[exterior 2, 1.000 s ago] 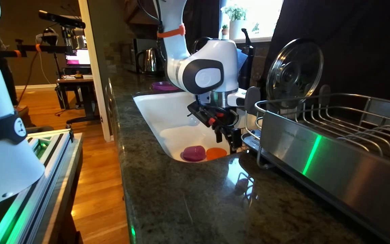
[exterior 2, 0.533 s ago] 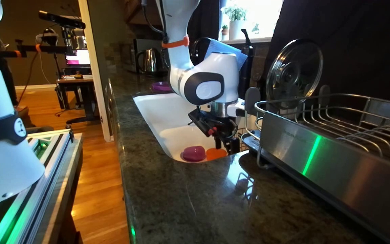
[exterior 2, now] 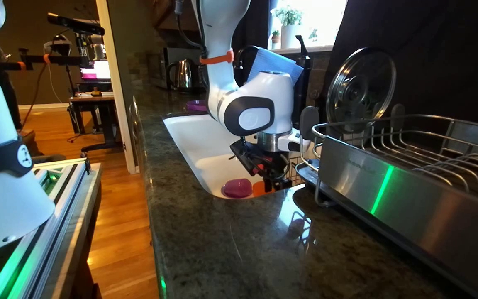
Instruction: Put the orange cup on the pink plate
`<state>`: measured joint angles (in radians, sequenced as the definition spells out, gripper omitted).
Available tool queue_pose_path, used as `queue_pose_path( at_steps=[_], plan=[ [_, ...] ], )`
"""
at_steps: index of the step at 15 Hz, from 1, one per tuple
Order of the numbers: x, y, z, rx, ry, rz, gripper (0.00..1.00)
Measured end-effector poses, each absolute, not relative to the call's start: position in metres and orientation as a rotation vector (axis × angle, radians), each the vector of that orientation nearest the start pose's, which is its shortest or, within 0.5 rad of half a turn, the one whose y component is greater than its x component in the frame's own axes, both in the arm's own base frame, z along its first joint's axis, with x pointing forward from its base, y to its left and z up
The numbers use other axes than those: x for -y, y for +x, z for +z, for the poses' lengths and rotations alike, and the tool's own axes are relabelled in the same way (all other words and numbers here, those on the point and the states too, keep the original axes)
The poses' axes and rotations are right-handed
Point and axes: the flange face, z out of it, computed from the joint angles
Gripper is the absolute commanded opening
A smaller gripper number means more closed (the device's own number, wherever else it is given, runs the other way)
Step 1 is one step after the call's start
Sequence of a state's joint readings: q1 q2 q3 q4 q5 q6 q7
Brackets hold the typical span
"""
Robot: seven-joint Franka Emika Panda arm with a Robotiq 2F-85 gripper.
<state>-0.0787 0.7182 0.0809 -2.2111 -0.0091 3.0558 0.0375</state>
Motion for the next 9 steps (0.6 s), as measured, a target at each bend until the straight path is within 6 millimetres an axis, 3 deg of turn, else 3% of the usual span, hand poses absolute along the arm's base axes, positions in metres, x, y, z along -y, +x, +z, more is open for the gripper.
queue_pose_path(
  at_steps=[5, 9],
  plan=[
    [-0.0025, 0.5311, 0.0598, -0.086, -3.082, -0.186, 0.04],
    [-0.0033, 0.533, 0.0607, -0.083, -3.081, -0.192, 0.0]
  ],
)
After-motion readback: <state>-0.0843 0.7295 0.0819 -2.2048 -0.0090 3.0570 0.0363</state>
